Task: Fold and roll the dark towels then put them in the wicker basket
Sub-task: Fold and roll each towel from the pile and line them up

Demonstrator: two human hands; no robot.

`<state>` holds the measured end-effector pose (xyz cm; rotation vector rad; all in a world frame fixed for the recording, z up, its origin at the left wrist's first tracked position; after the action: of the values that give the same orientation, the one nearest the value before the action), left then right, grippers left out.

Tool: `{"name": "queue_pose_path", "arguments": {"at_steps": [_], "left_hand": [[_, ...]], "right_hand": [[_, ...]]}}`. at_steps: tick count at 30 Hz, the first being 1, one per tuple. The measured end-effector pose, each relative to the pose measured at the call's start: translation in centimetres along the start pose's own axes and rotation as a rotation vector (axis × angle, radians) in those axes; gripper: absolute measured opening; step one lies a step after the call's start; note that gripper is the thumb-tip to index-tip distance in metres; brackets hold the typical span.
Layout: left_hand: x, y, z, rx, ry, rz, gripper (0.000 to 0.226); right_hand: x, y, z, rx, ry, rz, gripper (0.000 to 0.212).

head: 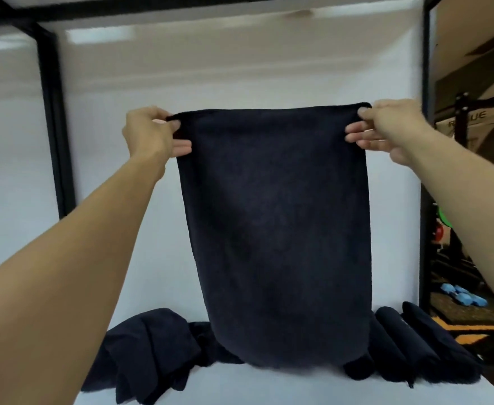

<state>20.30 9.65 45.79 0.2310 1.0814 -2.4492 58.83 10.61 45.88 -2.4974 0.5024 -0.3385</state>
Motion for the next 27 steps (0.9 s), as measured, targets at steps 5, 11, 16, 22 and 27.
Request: {"name": "queue_pose_path", "arguments": {"at_steps": [5,11,16,22,27], "left_hand": [[-0.1,-1.7,-2.3,0.147,-0.096,-0.078,0.011],[-4.2,-8.6,-3.7,0.073,0.053,-0.157,0.010],[-6.0,-13.6,0.2,-0.087,0.268,-0.146,0.020],[-3.4,-11.8,4.8,-0.228,0.200,-0.154,0.017],[1.5,-7.6,7.7,-0.262,0.140,-0.179,0.016]], "right_hand": [[-2.4,-0.5,1.2,-0.022,-0.003,-0.031,0.014],[-5.2,-7.9,0.2,0.078,-0.066,0.007,0.014],[-6.3,-12.9,-5.0,0.211,-0.244,0.066,0.011],[-5.4,-9.7,-8.1,0.308,-0.314,0.108,0.014],[-3.0,-3.4,-9.5,0.350,-0.226,0.085,0.015]]}}
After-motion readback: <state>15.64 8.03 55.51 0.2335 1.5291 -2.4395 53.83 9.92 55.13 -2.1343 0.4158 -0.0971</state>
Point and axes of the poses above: each hand's wrist, its own y-axis away from the middle knuckle, its own x-axis out of the back of the hand, z = x × y, the point moved 5 cm from there along -y, towards the middle knuckle, and after that the axes turned 12 degrees about y, right-handed, at the moved point
